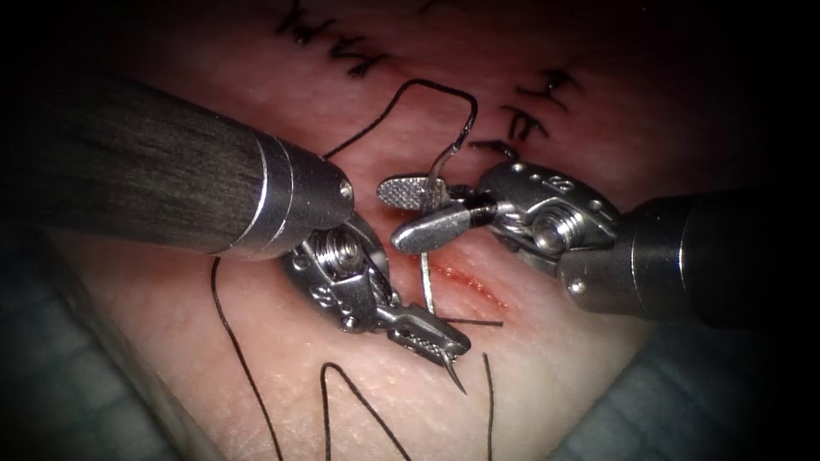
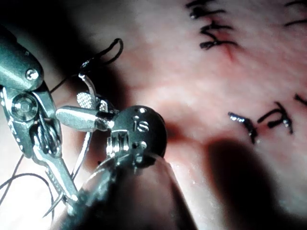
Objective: Wound Closure
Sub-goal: Hand over the needle to the right gripper, then pass the needle through the target atop of the wound
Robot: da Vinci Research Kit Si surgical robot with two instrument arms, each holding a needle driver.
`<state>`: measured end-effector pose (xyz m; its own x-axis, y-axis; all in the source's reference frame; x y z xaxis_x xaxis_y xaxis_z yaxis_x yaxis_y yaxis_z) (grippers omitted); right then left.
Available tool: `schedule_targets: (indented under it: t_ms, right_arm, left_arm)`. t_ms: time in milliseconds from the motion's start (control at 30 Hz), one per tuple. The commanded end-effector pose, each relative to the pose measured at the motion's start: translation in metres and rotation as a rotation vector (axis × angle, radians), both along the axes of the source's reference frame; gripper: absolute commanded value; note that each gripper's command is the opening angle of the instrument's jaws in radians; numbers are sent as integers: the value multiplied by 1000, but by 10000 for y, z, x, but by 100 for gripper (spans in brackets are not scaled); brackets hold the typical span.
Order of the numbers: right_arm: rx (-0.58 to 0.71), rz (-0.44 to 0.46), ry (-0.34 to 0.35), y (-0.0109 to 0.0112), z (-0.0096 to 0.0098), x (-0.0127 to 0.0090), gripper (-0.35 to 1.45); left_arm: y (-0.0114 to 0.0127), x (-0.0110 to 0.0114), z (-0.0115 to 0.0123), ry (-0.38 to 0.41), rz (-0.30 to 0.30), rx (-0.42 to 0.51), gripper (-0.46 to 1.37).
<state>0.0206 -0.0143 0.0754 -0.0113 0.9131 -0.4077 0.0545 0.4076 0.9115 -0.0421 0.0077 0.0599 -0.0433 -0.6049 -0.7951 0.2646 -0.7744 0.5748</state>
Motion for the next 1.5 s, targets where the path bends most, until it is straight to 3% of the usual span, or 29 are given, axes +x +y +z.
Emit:
schedule_targets:
  t_ms: [33, 67, 100, 400, 467, 500, 533, 600, 767, 967, 1400, 1500]
  right_arm:
    - [1, 2, -2, 1, -1, -1, -9]
    - [1, 2, -2, 1, -1, -1, -31]
    - [1, 1, -1, 2, -1, -1, -35]
    - [-30, -1, 3, 10, -3, -3, -35]
    - [-27, 4, 6, 13, -4, -5, -35]
    - [-31, 9, 10, 15, -5, -6, -35]
    - [-30, 9, 10, 16, -5, -7, -35]
    - [-35, 9, 11, 17, -6, -7, -35]
    - [-41, 15, 12, 17, -6, -7, -35]
    - [-53, 44, -2, 20, -4, -12, -35]
    - [-69, 147, -144, 27, -4, -34, -35]
    - [-66, 187, -199, 29, -5, -42, -35]
  left_arm:
    - [0, 0, 0, 4, 6, 1, -35]
    - [0, 0, -1, 4, 6, 1, -35]
    - [0, -1, -1, 4, 6, 1, -35]
    - [0, -2, -4, -3, 15, -2, -35]
    - [1, -2, -5, -1, 10, 34, -31]
    - [2, -2, -5, 2, 6, 57, 27]
    - [2, -2, -5, 3, 3, 69, 44]
    - [3, -1, -5, 7, -14, 102, 73]
    - [4, -1, -5, 19, -92, 175, 109]
    - [2, 7, -7, 32, -120, 209, 113]
    - [2, 51, -9, 47, -282, 218, 110]
    - [2, 59, -7, 59, -349, 235, 104]
